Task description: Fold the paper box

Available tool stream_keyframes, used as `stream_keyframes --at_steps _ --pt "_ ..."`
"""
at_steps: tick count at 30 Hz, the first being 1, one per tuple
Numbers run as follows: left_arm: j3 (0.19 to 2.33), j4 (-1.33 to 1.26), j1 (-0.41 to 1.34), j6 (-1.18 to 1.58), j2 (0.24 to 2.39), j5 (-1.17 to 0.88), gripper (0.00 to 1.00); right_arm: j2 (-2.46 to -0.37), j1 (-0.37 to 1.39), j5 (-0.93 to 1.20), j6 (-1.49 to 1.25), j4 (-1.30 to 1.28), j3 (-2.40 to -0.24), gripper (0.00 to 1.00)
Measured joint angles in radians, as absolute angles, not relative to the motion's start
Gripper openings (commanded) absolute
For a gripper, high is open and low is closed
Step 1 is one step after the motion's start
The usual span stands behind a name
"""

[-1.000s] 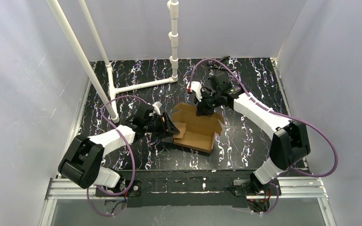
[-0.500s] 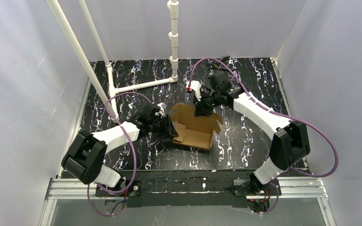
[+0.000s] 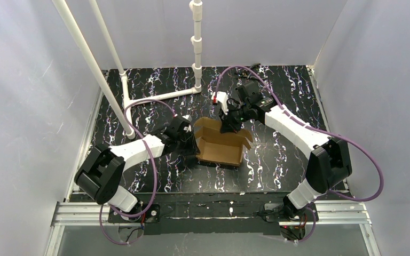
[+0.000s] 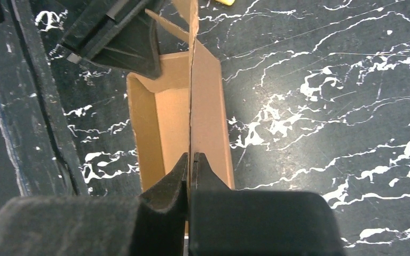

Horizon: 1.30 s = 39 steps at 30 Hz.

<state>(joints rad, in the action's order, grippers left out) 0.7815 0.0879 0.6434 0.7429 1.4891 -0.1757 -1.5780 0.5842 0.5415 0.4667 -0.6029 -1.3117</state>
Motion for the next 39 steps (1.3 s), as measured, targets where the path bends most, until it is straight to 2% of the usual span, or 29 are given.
stream_keyframes --at_steps 8,12,19,27,33,39 --pt "0.851 0.172 0.715 0.723 1.514 0.004 0.00 -1.547 0.576 0.657 0.400 -0.538 -1.236 0.35" --pt "0.877 0.214 0.731 0.717 1.518 0.058 0.00 -1.516 0.576 0.667 0.398 -0.508 -1.206 0.36" --pt "0.967 0.281 0.730 0.706 1.590 0.095 0.23 -1.489 0.576 0.571 0.426 -0.475 -1.167 0.42" --pt "0.982 0.289 0.730 0.738 1.603 0.124 0.33 -1.481 0.576 0.452 0.428 -0.451 -1.160 0.39" --pt "0.941 0.198 0.728 0.760 1.601 0.138 0.38 -1.481 0.576 0.410 0.410 -0.430 -1.160 0.37" --pt "0.877 0.101 0.723 0.754 1.588 0.130 0.40 -1.480 0.570 0.416 0.387 -0.415 -1.160 0.25"
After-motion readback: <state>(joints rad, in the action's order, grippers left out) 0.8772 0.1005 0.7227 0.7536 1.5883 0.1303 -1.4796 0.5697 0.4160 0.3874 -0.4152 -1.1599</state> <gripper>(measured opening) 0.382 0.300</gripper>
